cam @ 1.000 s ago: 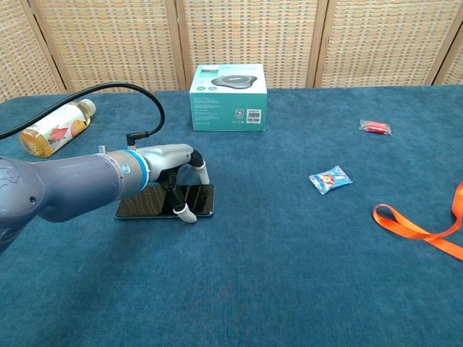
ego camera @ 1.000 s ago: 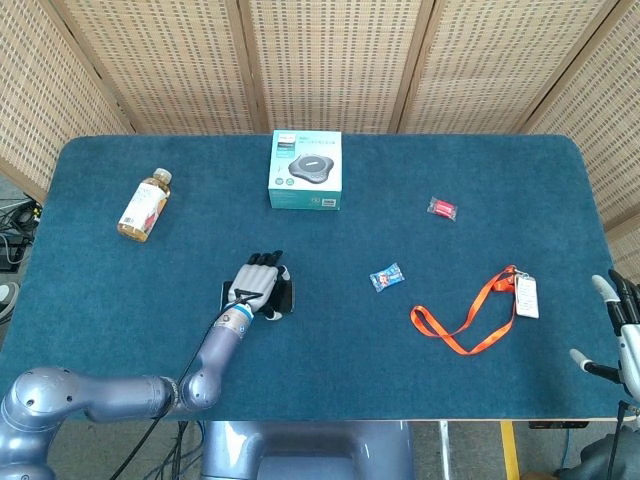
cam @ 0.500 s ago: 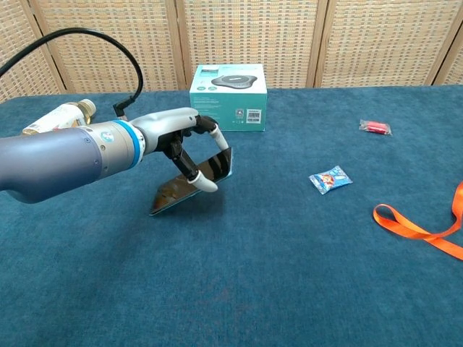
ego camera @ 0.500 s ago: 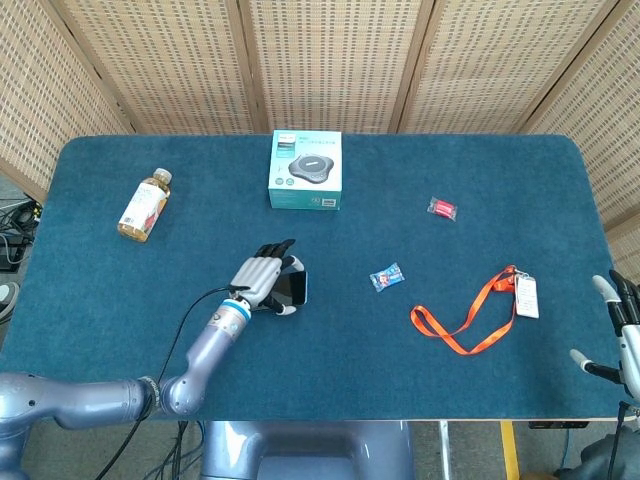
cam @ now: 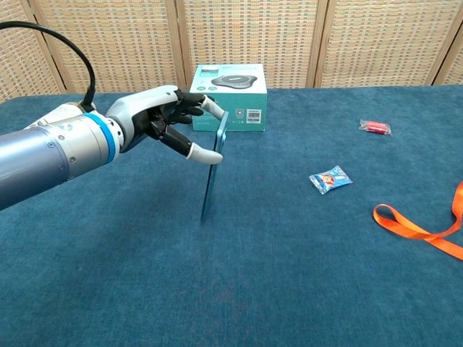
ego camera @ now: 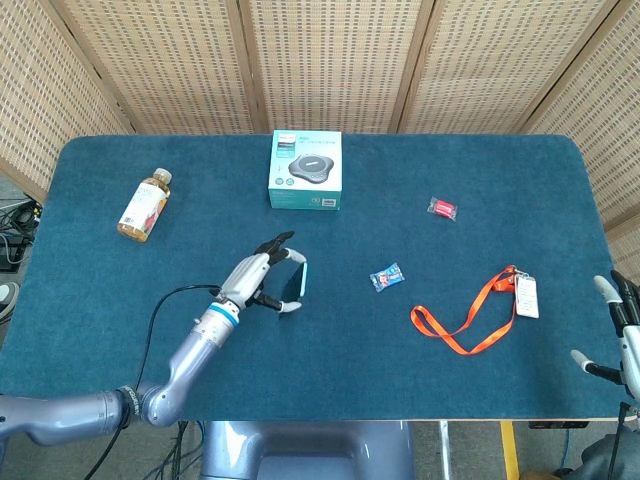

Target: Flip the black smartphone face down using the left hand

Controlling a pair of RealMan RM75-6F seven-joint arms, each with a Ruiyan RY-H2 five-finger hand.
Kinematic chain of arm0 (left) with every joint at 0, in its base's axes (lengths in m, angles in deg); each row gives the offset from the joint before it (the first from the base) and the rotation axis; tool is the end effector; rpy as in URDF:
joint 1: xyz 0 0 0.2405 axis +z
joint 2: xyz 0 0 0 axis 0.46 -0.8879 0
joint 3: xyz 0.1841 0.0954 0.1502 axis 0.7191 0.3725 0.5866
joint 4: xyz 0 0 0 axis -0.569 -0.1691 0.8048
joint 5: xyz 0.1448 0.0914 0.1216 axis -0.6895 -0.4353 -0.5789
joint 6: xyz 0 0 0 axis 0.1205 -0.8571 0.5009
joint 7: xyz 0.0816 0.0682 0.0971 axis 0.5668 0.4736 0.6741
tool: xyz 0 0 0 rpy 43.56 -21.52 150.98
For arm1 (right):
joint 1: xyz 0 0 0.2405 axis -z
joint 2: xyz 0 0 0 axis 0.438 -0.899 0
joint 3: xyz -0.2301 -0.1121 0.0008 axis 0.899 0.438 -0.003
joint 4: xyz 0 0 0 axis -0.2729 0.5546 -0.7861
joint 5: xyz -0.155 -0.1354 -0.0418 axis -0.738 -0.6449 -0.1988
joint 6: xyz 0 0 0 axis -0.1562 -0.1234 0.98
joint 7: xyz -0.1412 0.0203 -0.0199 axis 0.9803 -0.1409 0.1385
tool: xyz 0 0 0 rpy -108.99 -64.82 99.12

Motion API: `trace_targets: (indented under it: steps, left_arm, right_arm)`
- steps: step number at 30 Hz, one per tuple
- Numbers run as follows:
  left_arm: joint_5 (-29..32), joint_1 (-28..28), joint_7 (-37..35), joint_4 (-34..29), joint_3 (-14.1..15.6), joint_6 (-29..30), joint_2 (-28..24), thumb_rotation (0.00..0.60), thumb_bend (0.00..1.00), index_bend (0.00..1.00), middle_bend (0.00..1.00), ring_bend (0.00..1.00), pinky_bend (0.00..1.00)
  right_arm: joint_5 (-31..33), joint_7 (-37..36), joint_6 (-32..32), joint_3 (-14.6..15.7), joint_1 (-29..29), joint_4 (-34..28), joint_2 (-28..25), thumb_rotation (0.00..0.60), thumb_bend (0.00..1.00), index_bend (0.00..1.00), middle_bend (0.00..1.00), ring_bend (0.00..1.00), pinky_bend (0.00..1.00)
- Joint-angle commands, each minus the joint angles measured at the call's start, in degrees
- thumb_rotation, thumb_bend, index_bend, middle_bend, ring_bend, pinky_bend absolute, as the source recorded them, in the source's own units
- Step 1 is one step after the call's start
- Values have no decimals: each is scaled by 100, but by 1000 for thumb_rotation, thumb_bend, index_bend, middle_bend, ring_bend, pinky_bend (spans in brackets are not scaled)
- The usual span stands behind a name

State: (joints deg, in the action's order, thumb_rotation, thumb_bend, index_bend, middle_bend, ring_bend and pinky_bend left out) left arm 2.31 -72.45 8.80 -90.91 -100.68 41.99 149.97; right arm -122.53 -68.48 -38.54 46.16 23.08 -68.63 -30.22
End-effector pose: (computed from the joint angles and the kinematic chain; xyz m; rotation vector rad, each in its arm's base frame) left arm -0.0864 0.3403 -0.0474 -1.6211 -1.6707 -1.3444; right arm -0.3315 -0.1809 0.2069 1.2913 -0.8742 0.9627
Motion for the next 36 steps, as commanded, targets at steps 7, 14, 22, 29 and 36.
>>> trace_targets:
  steps: [7, 14, 22, 29, 36]
  left_arm:
    - [-1461, 813, -2203, 858, 525, 448, 49, 600, 175, 585, 0, 0, 0]
    - [-1708, 1033, -2931, 1381, 750, 522, 93, 600, 123, 415, 0, 0, 0]
    - [-2058, 1370, -3679, 1846, 1002, 872, -24, 456, 0, 0, 0, 0, 0]
    - [-2574, 1632, -3995, 1779, 1215, 1489, -534, 419, 0, 0, 0, 0, 0]
    - [-2888, 1887, -2977, 1082, 1431, 1914, -1763, 481, 0, 0, 0, 0, 0]
  right_arm:
    - [19, 26, 26, -2, -9, -6, 7, 600, 0, 0, 0, 0, 0]
    - [34, 74, 35, -2, -10, -26, 15, 600, 0, 0, 0, 0, 0]
    - [-37, 146, -29, 21, 9, -81, 17, 600, 0, 0, 0, 0, 0]
    - [-117, 192, -106, 40, 29, -140, 20, 600, 0, 0, 0, 0, 0]
    - [-137, 170, -148, 46, 50, -156, 4, 600, 0, 0, 0, 0, 0]
